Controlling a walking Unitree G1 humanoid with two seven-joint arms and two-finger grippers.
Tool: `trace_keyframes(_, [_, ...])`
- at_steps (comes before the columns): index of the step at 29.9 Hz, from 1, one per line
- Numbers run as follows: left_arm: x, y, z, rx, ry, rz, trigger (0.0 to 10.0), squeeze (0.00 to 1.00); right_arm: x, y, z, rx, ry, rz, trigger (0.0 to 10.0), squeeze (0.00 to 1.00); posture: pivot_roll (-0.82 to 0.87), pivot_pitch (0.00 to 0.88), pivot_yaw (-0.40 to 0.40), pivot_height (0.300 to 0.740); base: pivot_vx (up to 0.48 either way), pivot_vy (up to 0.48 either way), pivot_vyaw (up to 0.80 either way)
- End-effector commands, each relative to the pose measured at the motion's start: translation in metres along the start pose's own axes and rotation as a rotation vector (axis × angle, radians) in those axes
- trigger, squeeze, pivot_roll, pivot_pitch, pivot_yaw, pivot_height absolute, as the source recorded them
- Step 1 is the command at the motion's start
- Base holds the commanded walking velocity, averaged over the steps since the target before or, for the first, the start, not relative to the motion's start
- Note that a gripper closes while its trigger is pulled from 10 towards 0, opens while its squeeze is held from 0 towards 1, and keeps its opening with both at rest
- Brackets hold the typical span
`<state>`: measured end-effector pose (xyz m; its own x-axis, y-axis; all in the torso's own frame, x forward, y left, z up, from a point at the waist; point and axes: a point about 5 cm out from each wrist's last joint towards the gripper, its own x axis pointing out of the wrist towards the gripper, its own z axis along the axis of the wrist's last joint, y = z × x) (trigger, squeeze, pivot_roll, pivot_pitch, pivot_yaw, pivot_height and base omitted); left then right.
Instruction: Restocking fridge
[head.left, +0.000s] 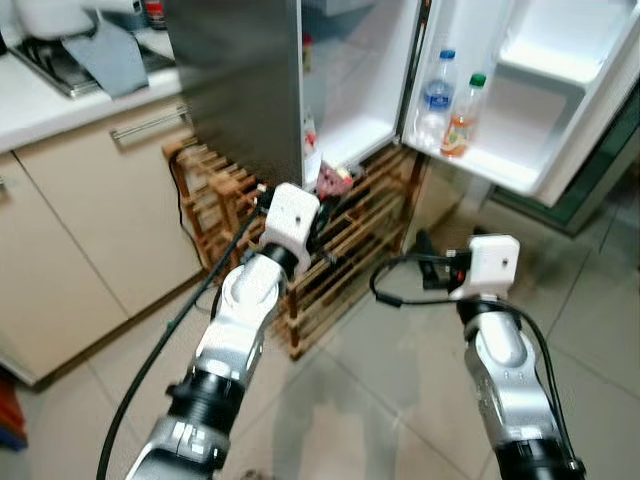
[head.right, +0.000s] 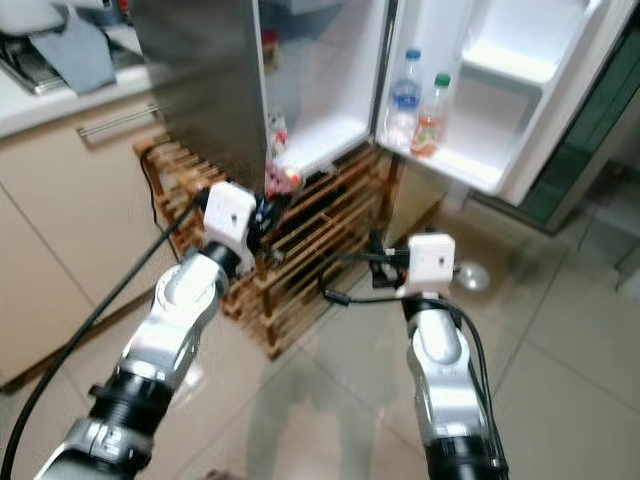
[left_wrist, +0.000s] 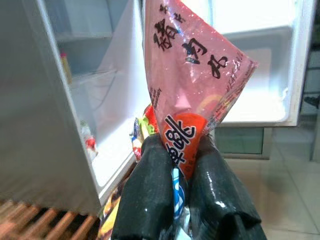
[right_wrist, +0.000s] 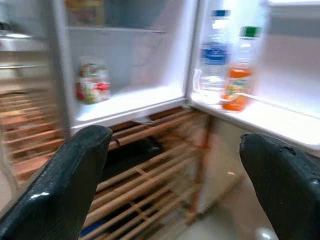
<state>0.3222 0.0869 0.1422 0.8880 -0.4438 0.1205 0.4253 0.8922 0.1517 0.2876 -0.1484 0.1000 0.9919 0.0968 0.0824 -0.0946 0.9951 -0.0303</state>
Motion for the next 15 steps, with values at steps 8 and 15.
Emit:
trace_keyframes(8, [0.003, -0.005, 0.0061, 0.013, -0.033, -0.043, 10.0, 0.0, -0.0028, -0.0059, -0.0013, -0.018, 0.006, -0.014, 10.0, 0.0, -0.14, 0.0, 0.02, 0.74, 0.48, 0.0, 0.0])
trace_keyframes(15, [0.0036, 0.0003, 0.0078, 0.003, -0.031, -0.023, 10.0, 0.0, -0.0048, -0.0073, -0.0041, -0.019, 0.016, -0.016, 10.0, 0.0, -0.14, 0.0, 0.02, 0.74, 0.48, 0.0, 0.0])
